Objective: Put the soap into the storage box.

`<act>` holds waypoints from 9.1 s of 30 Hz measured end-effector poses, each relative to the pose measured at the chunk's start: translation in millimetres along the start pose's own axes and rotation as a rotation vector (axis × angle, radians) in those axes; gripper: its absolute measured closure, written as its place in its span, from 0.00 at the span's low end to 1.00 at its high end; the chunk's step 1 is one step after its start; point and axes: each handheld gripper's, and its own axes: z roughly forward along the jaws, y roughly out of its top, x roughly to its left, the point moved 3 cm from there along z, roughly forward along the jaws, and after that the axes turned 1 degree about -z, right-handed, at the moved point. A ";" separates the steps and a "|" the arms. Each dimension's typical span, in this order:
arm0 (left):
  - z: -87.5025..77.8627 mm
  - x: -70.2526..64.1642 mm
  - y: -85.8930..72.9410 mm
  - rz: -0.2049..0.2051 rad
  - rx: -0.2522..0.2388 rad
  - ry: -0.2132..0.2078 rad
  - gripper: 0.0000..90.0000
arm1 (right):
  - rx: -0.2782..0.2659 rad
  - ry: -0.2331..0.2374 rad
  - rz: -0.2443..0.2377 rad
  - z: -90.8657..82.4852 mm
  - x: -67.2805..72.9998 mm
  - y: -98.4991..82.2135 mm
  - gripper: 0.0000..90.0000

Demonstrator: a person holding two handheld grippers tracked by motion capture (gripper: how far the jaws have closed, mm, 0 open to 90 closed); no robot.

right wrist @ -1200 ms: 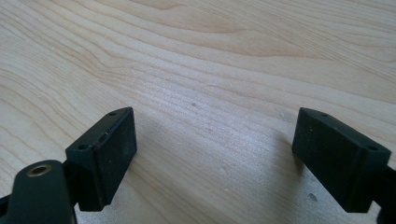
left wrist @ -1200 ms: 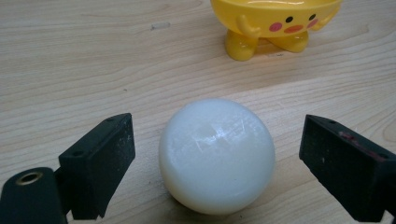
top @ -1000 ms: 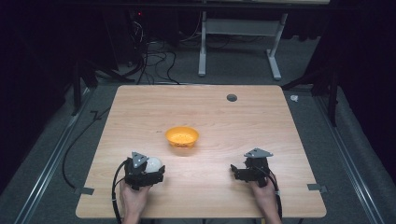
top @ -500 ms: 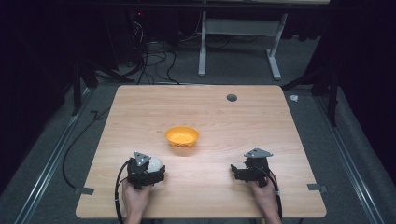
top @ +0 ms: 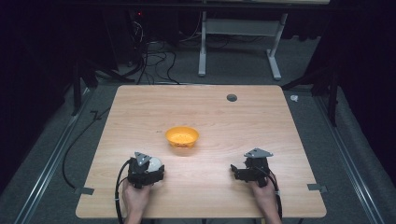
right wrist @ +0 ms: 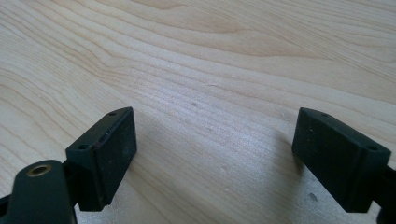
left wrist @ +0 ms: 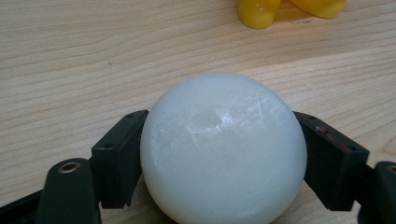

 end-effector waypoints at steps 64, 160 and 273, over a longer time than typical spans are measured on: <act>-36.6 -32.3 40.9 0.099 -0.093 -0.178 0.27 | -0.002 -0.001 0.000 0.1 -0.5 -0.1 0.16; 64.1 -47.1 132.5 0.102 0.039 -0.161 0.27 | 0.001 0.004 -0.004 0.0 0.3 0.2 0.16; -42.2 -2.8 75.7 0.025 -0.126 -0.181 0.26 | 0.000 0.001 -0.005 0.6 0.0 0.6 0.16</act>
